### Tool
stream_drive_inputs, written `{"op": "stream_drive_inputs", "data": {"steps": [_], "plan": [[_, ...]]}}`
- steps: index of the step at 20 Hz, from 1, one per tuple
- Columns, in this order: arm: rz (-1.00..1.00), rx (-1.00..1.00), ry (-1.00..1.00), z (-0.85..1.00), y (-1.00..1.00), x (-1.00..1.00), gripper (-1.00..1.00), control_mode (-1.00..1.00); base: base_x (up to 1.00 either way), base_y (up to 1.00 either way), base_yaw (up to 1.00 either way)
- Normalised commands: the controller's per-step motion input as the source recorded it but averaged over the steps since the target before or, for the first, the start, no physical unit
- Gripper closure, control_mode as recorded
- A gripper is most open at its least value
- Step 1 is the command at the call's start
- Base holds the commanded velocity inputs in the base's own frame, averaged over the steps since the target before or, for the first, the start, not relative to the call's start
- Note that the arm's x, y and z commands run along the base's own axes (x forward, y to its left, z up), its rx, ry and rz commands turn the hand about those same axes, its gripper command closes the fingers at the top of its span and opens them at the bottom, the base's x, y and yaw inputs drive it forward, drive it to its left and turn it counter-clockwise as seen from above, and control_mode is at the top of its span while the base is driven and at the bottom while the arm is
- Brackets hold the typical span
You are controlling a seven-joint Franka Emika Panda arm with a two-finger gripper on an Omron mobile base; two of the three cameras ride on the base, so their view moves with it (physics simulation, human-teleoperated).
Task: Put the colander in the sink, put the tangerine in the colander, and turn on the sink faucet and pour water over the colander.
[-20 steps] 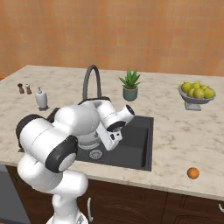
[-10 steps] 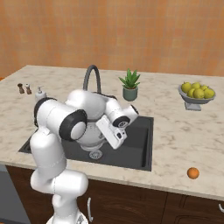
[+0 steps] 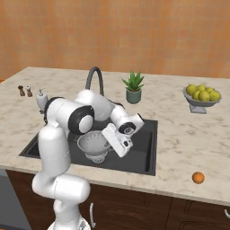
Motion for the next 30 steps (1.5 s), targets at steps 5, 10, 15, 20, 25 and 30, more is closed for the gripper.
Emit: {"op": "stream_drive_inputs", "data": {"steps": [5,10,15,20,25,30], "plan": [[0.01,0.0,0.0,-0.43,0.06,0.0,1.0,-1.0,0.0,0.0,0.0],[0.07,0.0,0.0,-0.28,0.02,0.11,1.0,-1.0,0.0,0.0,0.0],[0.13,0.0,0.0,-0.33,0.13,0.05,1.0,-1.0,0.0,0.0,0.0],[0.11,0.0,0.0,-0.34,0.08,0.09,1.0,-1.0,0.0,0.0,0.0],[0.09,0.0,0.0,-0.25,0.0,0.0,1.0,-1.0,0.0,0.0,0.0],[0.04,0.0,0.0,-0.07,-0.04,0.06,1.0,-1.0,0.0,0.0,0.0]]}}
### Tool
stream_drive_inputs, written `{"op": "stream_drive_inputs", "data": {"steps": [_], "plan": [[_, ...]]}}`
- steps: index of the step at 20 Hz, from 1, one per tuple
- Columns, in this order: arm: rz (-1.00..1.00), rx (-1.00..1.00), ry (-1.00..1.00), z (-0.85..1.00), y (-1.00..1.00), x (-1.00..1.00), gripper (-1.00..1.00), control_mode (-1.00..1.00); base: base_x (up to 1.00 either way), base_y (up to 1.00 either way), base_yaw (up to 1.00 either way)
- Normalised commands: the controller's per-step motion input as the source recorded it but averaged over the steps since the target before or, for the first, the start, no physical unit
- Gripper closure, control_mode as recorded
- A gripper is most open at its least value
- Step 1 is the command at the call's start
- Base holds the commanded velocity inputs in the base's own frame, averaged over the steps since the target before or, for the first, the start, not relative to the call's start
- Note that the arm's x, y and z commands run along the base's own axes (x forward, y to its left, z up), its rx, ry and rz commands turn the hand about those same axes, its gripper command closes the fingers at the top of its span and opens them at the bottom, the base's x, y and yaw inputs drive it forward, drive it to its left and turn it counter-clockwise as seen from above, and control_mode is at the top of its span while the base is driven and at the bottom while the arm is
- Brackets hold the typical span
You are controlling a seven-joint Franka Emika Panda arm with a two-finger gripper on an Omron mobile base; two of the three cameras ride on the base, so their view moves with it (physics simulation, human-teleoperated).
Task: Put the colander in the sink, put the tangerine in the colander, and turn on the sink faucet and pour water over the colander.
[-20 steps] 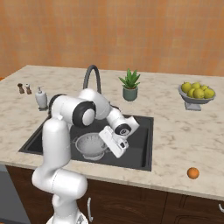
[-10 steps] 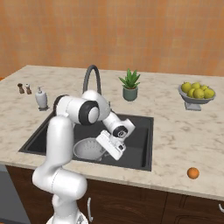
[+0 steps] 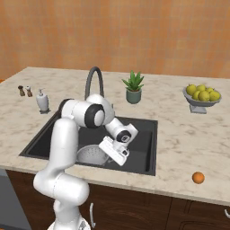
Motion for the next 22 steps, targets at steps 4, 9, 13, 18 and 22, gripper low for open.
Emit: {"op": "stream_drive_inputs", "data": {"steps": [4,9,13,18,22], "plan": [[0.0,0.0,0.0,-0.05,-0.09,0.01,1.0,-1.0,0.0,0.0,0.0],[0.0,0.0,-0.03,-0.17,-0.08,0.0,1.0,-1.0,0.0,0.0,0.0],[0.0,0.0,-0.11,-0.1,-0.04,0.0,-1.0,-1.0,0.0,0.0,0.0],[0.0,0.0,-0.08,-0.07,-0.01,0.0,-1.0,-1.0,0.0,0.0,0.0],[0.0,0.01,-0.08,0.3,0.0,-0.05,-1.0,-1.0,0.0,0.0,0.0]]}}
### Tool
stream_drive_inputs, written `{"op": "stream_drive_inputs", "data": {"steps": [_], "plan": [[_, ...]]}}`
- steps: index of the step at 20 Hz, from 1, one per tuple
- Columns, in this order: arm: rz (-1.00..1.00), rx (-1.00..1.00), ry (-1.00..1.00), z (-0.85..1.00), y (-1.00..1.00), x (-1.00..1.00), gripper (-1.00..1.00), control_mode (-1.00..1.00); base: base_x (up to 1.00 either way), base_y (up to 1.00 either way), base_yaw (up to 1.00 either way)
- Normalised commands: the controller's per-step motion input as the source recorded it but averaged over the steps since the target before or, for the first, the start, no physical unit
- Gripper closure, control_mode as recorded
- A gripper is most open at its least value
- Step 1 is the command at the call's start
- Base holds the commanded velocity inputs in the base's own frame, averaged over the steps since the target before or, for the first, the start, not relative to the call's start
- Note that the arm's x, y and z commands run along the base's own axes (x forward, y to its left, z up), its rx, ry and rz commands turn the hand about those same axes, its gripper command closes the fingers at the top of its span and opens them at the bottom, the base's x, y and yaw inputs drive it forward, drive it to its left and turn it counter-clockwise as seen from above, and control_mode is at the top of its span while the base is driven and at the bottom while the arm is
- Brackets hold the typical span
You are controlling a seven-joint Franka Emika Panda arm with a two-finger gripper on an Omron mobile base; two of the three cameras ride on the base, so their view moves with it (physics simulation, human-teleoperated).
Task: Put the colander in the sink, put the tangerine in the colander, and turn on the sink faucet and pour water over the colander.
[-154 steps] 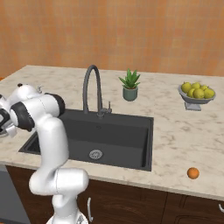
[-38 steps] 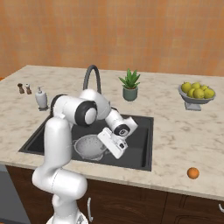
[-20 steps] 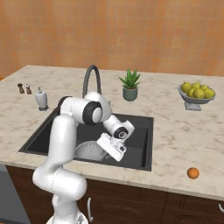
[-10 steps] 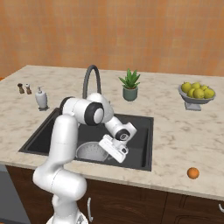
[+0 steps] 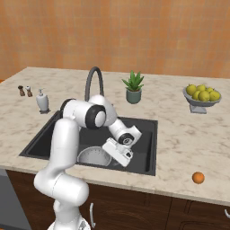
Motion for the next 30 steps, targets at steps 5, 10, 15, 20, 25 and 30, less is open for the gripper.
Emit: {"op": "stream_drive_inputs", "data": {"steps": [5,10,15,20,25,30], "plan": [[0.0,0.01,-0.08,0.54,-0.11,-0.03,-1.0,-1.0,0.0,0.0,0.0],[0.0,0.0,-0.1,0.65,-0.39,-0.32,-1.0,-1.0,0.0,0.0,0.0],[-0.02,-0.08,-0.27,0.64,-0.39,-0.5,-1.0,-1.0,0.0,0.0,0.0],[-0.08,-0.22,-0.33,0.65,-0.31,-0.47,-1.0,-1.0,0.0,0.0,0.0],[-0.19,-0.24,-0.14,0.66,-0.34,-0.37,-1.0,-1.0,0.0,0.0,0.0],[-0.23,-0.28,-0.02,0.54,-0.37,-0.38,-1.0,-1.0,0.0,0.0,0.0]]}}
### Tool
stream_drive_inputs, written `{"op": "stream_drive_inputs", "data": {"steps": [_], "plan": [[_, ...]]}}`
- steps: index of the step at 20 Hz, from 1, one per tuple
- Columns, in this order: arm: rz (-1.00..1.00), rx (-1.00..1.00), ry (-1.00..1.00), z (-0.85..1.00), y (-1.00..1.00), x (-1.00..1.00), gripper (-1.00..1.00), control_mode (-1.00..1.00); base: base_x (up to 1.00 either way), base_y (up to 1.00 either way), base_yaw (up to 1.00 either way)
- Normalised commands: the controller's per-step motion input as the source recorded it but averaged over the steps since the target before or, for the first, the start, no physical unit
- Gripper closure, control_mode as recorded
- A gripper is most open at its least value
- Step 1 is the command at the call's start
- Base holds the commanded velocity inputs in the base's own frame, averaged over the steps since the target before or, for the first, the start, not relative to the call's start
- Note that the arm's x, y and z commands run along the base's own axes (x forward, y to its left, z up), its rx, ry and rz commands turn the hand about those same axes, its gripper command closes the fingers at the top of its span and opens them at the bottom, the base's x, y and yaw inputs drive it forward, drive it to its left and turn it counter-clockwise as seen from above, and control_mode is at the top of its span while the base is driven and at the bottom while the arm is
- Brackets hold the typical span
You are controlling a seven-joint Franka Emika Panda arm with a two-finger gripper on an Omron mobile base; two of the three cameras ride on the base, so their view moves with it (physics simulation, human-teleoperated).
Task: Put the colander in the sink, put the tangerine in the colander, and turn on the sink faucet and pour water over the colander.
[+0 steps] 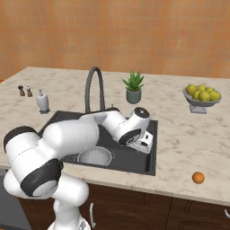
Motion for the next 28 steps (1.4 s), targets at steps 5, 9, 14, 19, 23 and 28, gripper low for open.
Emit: {"op": "stream_drive_inputs", "data": {"steps": [5,9,14,19,23,28], "plan": [[-0.27,-0.26,0.0,0.38,-0.56,-0.37,-1.0,-1.0,0.0,0.0,0.0],[-0.27,-0.19,0.0,0.23,-0.71,-0.29,-1.0,-1.0,0.0,0.0,0.0],[-0.24,-0.09,-0.01,0.17,-0.87,-0.31,-1.0,-1.0,0.0,0.0,0.0],[-0.19,-0.04,0.0,0.13,-0.91,-0.22,-1.0,-1.0,0.0,0.0,0.0],[-0.12,-0.01,0.0,0.03,-0.79,-0.29,-1.0,-1.0,0.0,0.0,0.0],[-0.09,0.0,0.0,0.02,-0.64,-0.1,-1.0,-1.0,0.0,0.0,0.0]]}}
